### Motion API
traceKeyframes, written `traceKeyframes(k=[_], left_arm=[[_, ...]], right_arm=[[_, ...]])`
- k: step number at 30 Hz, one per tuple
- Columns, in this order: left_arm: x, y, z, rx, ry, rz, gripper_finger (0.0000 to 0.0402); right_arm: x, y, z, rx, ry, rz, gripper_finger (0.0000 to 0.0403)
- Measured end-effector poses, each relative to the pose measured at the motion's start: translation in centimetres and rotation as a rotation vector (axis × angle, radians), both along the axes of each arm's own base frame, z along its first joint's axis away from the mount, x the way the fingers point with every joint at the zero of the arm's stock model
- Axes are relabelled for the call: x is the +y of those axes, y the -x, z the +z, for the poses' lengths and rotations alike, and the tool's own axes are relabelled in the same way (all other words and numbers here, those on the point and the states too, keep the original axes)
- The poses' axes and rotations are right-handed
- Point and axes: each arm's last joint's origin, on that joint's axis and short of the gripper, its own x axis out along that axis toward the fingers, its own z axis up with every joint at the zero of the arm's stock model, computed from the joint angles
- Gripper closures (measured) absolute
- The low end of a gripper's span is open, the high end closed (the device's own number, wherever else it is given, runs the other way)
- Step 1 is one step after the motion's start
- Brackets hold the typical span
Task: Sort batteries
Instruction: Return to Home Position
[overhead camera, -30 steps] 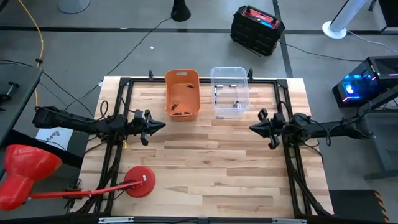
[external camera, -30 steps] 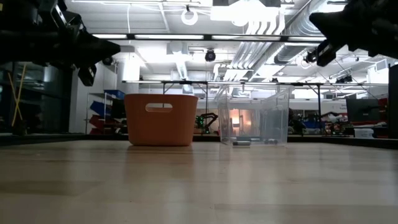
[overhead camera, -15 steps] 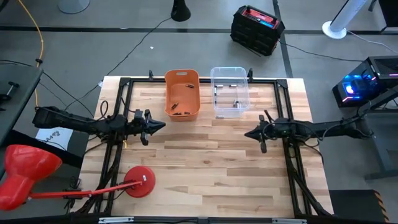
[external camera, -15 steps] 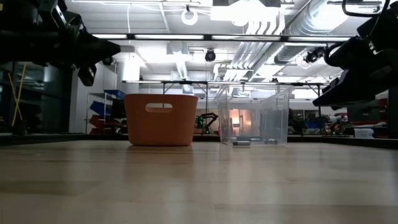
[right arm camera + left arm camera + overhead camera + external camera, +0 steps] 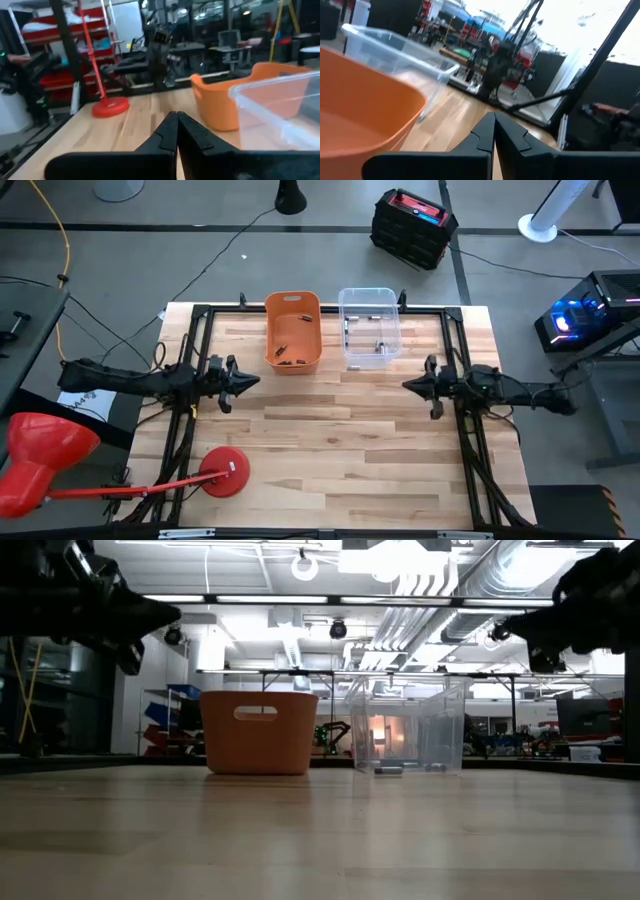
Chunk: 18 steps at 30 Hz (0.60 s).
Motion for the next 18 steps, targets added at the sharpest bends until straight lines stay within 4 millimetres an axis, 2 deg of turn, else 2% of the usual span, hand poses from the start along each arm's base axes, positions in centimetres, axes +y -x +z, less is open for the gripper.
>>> traceKeyframes(k=[6, 12, 18], left_arm=[[0.2, 1.6, -1.6, 0.159, -0.007, 0.009, 0.0398], [0.1, 2.5, -0.3, 0.008, -0.003, -0.027, 0.0398], [0.1, 2.6, 0.3, -0.055, 0.0, -0.019, 0.0398]], right_arm=[[-0.4, 0.0, 0.3, -0.029, 0.001, -0.04, 0.0402], [-0.6, 0.0, 0.1, -0.011, 0.001, -0.063, 0.0402], [-0.6, 0.0, 0.0, 0.001, 0.0, -0.063, 0.0402]])
